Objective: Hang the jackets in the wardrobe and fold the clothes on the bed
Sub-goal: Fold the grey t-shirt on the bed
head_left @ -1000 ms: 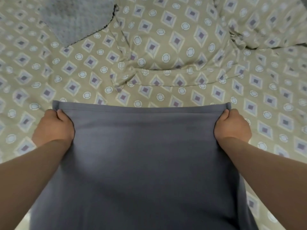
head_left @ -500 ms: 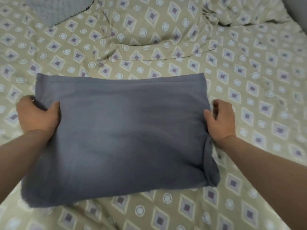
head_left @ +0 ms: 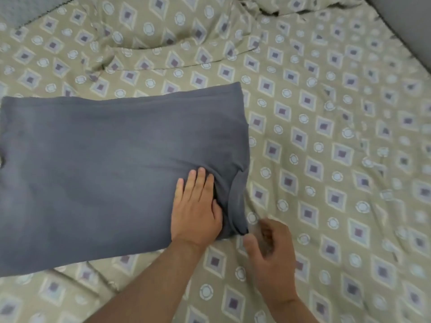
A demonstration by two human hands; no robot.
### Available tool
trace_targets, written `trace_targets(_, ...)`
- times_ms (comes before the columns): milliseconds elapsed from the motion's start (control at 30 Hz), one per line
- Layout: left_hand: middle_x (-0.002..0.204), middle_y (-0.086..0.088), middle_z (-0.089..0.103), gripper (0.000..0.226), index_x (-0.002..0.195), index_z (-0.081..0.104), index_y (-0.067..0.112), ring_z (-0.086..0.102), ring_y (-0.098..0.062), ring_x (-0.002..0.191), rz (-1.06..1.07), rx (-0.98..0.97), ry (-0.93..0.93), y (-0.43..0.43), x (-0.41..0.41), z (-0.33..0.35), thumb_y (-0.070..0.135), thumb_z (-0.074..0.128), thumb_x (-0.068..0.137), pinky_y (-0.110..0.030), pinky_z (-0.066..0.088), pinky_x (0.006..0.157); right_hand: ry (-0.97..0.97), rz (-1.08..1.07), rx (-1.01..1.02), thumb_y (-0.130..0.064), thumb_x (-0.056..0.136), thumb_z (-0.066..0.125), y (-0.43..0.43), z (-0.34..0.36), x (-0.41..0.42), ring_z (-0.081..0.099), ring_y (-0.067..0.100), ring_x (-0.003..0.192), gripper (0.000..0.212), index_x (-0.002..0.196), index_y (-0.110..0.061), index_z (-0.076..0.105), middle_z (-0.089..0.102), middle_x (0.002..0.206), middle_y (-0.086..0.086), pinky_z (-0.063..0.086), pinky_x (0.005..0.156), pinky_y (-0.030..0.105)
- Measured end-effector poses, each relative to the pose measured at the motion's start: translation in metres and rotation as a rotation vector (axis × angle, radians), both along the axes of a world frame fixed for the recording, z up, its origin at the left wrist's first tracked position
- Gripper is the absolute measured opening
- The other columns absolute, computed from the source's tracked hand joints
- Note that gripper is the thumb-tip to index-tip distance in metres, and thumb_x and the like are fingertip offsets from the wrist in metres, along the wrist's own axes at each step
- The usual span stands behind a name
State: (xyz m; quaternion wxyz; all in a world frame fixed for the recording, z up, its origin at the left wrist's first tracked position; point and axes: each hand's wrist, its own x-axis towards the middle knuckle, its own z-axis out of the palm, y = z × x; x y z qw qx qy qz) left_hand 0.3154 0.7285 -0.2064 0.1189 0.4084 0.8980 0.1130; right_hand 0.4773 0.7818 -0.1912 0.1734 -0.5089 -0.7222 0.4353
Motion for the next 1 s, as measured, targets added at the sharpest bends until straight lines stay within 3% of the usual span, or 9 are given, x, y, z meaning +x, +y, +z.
trace_targets(100, 0.151, -0.015, 0.043, 0.060, 0.139, 0.051, 0.003, 0.037, -0.034, 0.141, -0.009, 0.014, -0.012, -0.001, -0.001, -0.005, 0.026, 0.033, 0.086, -0.043, 0.007, 0.120, -0.103, 0.126, -0.153, -0.064, 0.066, 0.067, 0.003, 0.003, -0.020, 0.057, 0.001, 0.091, 0.043, 0.102, -0.050, 0.048, 0.051, 0.102, -0.025, 0.047, 0.073, 0.017)
trace_targets(167, 0.151, -0.017, 0.042, 0.054, 0.138, 0.052, 0.002, 0.036, -0.037, 0.142, 0.021, 0.089, -0.032, -0.002, -0.002, -0.008, 0.018, 0.036, 0.090, -0.044, 0.008, 0.121, -0.205, 0.230, -0.161, -0.047, 0.071, 0.072, 0.018, 0.002, -0.035, 0.054, 0.002, 0.079, 0.028, 0.083, -0.039, 0.048, 0.049, 0.090, -0.019, 0.037, 0.063, 0.013)
trace_targets(233, 0.151, -0.018, 0.042, 0.051, 0.138, 0.053, 0.000, 0.035, -0.038, 0.142, 0.046, 0.144, -0.054, -0.003, -0.002, -0.010, 0.008, 0.041, 0.089, -0.047, 0.010, 0.121, -0.217, 0.317, -0.237, -0.022, 0.074, 0.071, 0.034, 0.003, -0.041, 0.048, 0.004, 0.066, 0.032, 0.070, -0.031, 0.041, 0.043, 0.079, -0.012, 0.031, 0.055, 0.016)
trace_targets(333, 0.151, -0.019, 0.042, 0.052, 0.138, 0.053, -0.001, 0.035, -0.040, 0.142, 0.053, 0.159, -0.053, -0.001, 0.000, -0.011, 0.005, 0.044, 0.087, -0.050, 0.012, 0.121, -0.083, 0.251, -0.495, -0.001, 0.072, 0.063, 0.043, 0.004, -0.036, 0.047, 0.009, 0.060, 0.021, 0.072, -0.015, 0.048, 0.050, 0.070, -0.005, 0.037, 0.055, 0.017)
trace_targets(433, 0.150, -0.019, 0.043, 0.052, 0.137, 0.053, 0.000, 0.037, -0.040, 0.140, 0.066, 0.143, -0.039, 0.001, 0.002, -0.011, 0.007, 0.042, 0.086, -0.052, 0.014, 0.120, 0.078, 0.092, -0.703, 0.007, 0.073, 0.059, 0.039, 0.005, -0.033, 0.044, 0.013, 0.060, 0.023, 0.074, -0.012, 0.047, 0.049, 0.065, -0.002, 0.039, 0.055, 0.023)
trace_targets(600, 0.149, -0.020, 0.045, 0.058, 0.135, 0.054, -0.001, 0.038, -0.041, 0.140, 0.069, 0.103, -0.017, 0.003, 0.002, -0.011, 0.015, 0.033, 0.084, -0.053, 0.017, 0.119, 0.059, 0.209, -0.639, -0.001, 0.074, 0.073, 0.038, 0.003, -0.031, 0.060, 0.011, 0.075, 0.023, 0.088, -0.016, 0.061, 0.064, 0.087, 0.001, 0.047, 0.067, 0.022)
trace_targets(800, 0.149, -0.018, 0.045, 0.055, 0.135, 0.054, 0.001, 0.039, -0.039, 0.139, 0.067, 0.089, 0.026, 0.003, 0.002, -0.016, 0.016, 0.033, 0.086, -0.051, 0.016, 0.119, -0.021, 0.232, -0.657, 0.004, 0.071, 0.064, 0.056, 0.007, -0.027, 0.049, 0.003, 0.050, 0.023, 0.065, -0.018, 0.062, 0.056, 0.052, -0.011, 0.041, 0.049, 0.018)
trace_targets(900, 0.149, -0.017, 0.046, 0.054, 0.135, 0.055, 0.002, 0.039, -0.037, 0.140, 0.067, 0.076, 0.040, 0.003, 0.002, -0.016, 0.016, 0.033, 0.087, -0.046, 0.013, 0.120, -0.050, 0.209, -0.631, 0.003, 0.069, 0.063, 0.066, 0.014, -0.023, 0.046, 0.001, 0.043, 0.024, 0.059, -0.019, 0.062, 0.053, 0.048, -0.011, 0.037, 0.043, 0.015)
trace_targets(1000, 0.147, -0.017, 0.047, 0.053, 0.134, 0.055, 0.002, 0.040, -0.037, 0.138, 0.061, 0.073, 0.061, 0.004, 0.002, -0.017, 0.016, 0.033, 0.088, -0.043, 0.011, 0.120, -0.047, 0.156, -0.587, 0.001, 0.071, 0.064, 0.078, 0.020, -0.011, 0.048, 0.003, 0.044, 0.028, 0.065, -0.026, 0.069, 0.058, 0.051, -0.009, 0.038, 0.043, 0.016)
